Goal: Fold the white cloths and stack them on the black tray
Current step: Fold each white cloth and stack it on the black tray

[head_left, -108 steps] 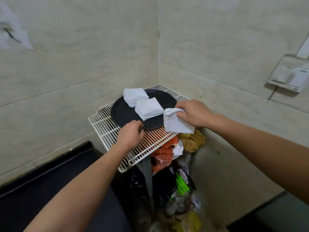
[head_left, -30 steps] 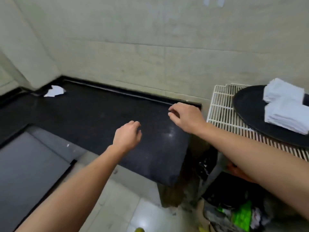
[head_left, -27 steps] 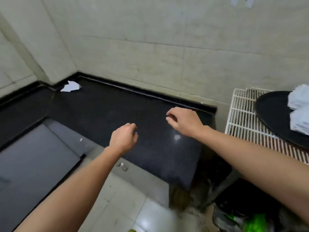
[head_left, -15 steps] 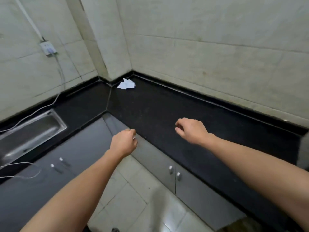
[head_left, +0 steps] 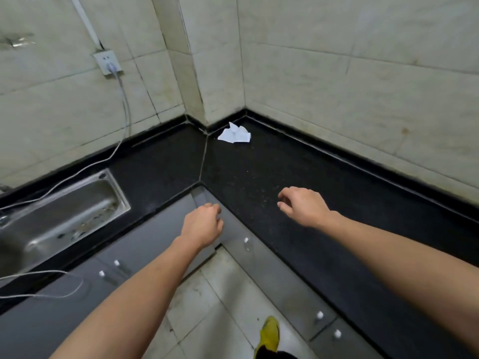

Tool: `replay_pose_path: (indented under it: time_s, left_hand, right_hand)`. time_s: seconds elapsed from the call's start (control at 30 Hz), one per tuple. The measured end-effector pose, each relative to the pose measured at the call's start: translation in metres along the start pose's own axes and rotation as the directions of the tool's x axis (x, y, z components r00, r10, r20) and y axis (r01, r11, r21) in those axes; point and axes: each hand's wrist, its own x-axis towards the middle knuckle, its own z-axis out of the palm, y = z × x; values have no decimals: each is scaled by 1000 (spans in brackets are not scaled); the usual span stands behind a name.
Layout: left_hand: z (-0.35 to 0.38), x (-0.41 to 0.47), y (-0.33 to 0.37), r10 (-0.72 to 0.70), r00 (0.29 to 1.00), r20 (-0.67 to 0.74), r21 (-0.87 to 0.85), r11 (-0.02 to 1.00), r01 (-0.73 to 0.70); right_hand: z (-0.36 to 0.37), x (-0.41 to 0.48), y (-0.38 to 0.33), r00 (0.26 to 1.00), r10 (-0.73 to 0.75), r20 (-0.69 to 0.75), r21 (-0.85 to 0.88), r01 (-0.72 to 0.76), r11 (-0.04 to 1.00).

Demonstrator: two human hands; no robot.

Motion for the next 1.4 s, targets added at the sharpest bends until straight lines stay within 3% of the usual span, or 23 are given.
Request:
replay_pose_path:
  time_s: [0.5,0.77,1.0,1.23,1.3,1.4]
  left_hand:
    - [-4,229,-118,-27,997,78,-13,1000,28]
    - [33,375,-166,96,979,178,-85,993,-82]
    - [56,507,-200,234,934,271,-157,968,-197]
    - [96,586,-210,348,879,325,-246,929,-277]
    - [104,599,-210,358,878,317,-267,922,-280]
    - [116,618,-211,352,882,313,-279,922,-269]
  right_hand:
    - [36,268,3,991,58,117,84,-68,994]
    - [69,373,28,944,273,183,75,-291,954]
    - [86,468,40,860,459,223,90,-487,869]
    - [114,546,55,759,609,232,192,-649,736]
    - [123,567,62,690,694,206,294,-720,628]
    - [144,598,70,549,787,281,501,-784,367]
